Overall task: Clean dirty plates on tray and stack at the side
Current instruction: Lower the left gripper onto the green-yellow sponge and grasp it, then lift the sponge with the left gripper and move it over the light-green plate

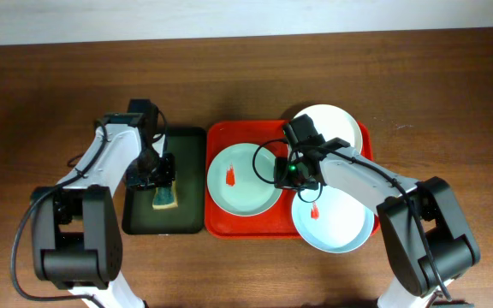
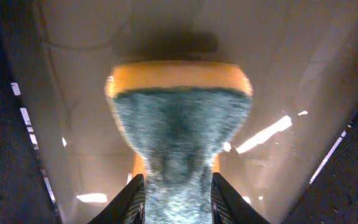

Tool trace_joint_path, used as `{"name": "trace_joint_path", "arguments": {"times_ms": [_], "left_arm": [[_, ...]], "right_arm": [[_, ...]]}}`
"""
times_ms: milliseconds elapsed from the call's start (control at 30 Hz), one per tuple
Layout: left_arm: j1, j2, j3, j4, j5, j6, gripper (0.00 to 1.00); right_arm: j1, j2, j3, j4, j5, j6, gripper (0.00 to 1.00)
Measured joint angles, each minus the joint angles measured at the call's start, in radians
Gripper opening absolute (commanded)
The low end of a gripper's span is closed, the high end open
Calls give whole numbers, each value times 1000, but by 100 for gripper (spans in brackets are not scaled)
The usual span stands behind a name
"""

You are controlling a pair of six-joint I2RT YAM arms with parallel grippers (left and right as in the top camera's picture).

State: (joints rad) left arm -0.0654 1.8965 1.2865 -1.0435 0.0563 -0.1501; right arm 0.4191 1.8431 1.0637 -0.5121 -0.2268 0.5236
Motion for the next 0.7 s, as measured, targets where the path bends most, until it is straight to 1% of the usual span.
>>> {"name": "trace_joint_path", "arguments": {"times_ms": [133,300,333,367,400,433,467,567,633,667,700], "left_arm": [[6,0,-10,30,0,0,33],[6,0,-81,127,0,0,31],[6,0,-90,140,0,0,28],[6,0,-101,158,0,0,20],[6,0,-120,185,0,1,0],[6,-2,-124,192,0,0,0],[6,-8,-134,204,4,6,0],[6,-13,-140,208,13,8,0],[8,-13,-127,173,22,8,0],[8,-11,-103,119,27,8,0],[7,-14,-84,100,30,8,0]], "right_arm": [[0,0,0,0,0,0,8],[0,0,0,0,0,1,8],[0,0,0,0,0,1,8],[0,0,0,0,0,1,8],[0,0,0,-1,0,1,8],[0,0,0,-1,0,1,7],[0,0,0,-1,0,0,4],[0,0,0,-2,-3,2,4],[0,0,4,-19,-5,3,4],[0,0,6,-26,-10,4,4],[0,0,6,-30,-19,4,4]]}}
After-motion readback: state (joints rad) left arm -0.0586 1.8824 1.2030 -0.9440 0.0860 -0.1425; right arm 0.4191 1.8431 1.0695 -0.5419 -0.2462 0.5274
